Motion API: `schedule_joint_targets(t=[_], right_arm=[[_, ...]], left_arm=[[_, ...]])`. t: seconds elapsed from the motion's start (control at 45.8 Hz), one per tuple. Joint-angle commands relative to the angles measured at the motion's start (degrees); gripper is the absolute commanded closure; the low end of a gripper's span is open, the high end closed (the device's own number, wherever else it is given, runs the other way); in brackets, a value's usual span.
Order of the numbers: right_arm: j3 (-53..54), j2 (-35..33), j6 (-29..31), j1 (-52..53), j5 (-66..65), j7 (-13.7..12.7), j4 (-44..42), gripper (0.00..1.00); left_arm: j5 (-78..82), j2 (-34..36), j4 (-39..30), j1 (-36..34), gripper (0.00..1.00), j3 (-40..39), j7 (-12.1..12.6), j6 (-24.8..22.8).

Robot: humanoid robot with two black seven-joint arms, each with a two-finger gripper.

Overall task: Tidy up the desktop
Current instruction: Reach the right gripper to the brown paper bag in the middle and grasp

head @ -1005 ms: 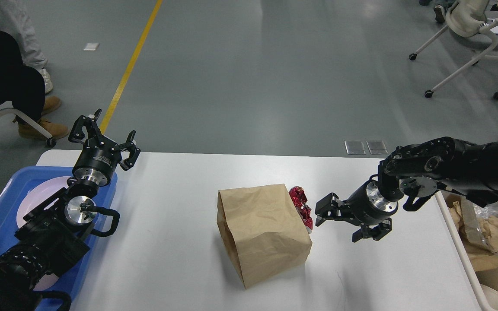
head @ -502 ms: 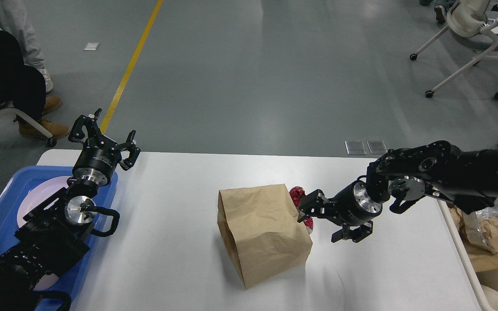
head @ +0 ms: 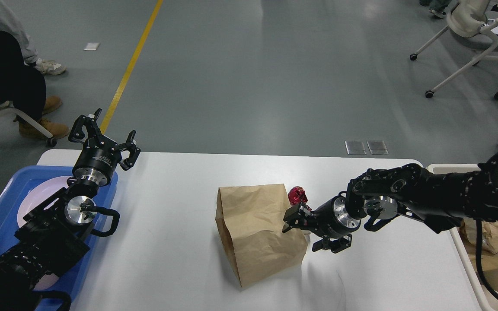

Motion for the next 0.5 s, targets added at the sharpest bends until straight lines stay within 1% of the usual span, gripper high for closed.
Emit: schedule_joint_targets(t=[0.0, 0.109, 0.284, 0.393, 0.481], right_arm=[[-0.3, -1.5, 0.1, -0.4, 0.0, -0.1, 2.2, 1.0], [0.0, -2.9, 1.1, -0.1, 0.0, -0.1, 3.8, 1.0], [0.0, -4.0, 1.0, 0.3, 0.0, 0.0, 5.0, 1.0], [0.0, -6.1, 1.0, 1.2, -0.1, 0.0, 7.6, 1.0], [0.1, -9.1, 1.1, 4.2, -0.1, 0.0, 10.5, 1.0]], left_arm=[[0.0, 0.0, 0.0, -0.1, 0.03, 0.0, 0.0, 0.0], [0.0, 0.0, 0.0, 0.0, 0.03, 0.0, 0.0, 0.0], [0.0, 0.0, 0.0, 0.0, 0.03, 0.0, 0.0, 0.0], [0.0, 0.0, 0.0, 0.0, 0.03, 0.0, 0.0, 0.0], [0.0, 0.0, 0.0, 0.0, 0.03, 0.0, 0.0, 0.0]])
